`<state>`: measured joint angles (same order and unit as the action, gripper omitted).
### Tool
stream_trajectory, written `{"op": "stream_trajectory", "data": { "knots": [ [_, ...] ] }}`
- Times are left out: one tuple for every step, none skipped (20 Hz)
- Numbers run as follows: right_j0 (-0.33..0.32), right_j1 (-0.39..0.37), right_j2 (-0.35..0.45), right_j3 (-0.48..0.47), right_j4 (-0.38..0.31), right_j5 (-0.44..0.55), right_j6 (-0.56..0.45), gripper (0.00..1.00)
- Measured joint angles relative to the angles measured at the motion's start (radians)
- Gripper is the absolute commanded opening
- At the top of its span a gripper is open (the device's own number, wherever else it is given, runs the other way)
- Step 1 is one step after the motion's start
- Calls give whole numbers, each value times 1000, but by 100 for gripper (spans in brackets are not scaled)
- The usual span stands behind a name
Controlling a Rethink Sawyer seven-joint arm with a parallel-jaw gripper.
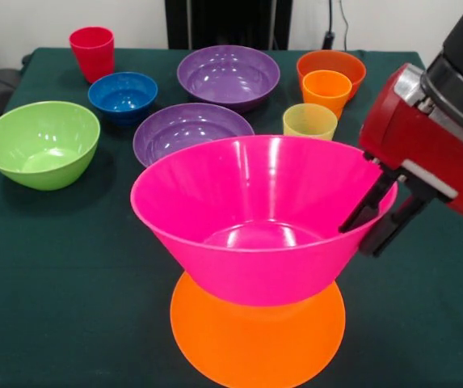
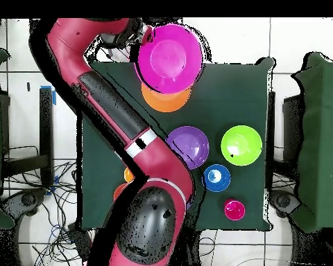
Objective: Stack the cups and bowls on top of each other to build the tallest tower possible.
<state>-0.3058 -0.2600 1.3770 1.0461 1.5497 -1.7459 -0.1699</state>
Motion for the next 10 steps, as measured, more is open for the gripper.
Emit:
{"op": "stream_trajectory", "data": {
  "knots": [
    [2, 5, 0, -11, -4, 0, -9, 0],
    [2, 8, 0, -17, -6, 0, -16, 0],
    [4, 14, 0, -33, -11, 0, -37, 0],
    [4, 16, 0, -37, -12, 0, -44, 0],
    [5, 18, 0, -42, -14, 0, -51, 0],
    [5, 21, 0, -46, -15, 0, -59, 0],
    [4, 27, 0, -56, -18, 0, -83, 0],
    [5, 30, 0, -61, -18, 0, -92, 0],
    [4, 34, 0, -66, -18, 0, -105, 0],
    [4, 38, 0, -71, -18, 0, -118, 0]
  ]
}}
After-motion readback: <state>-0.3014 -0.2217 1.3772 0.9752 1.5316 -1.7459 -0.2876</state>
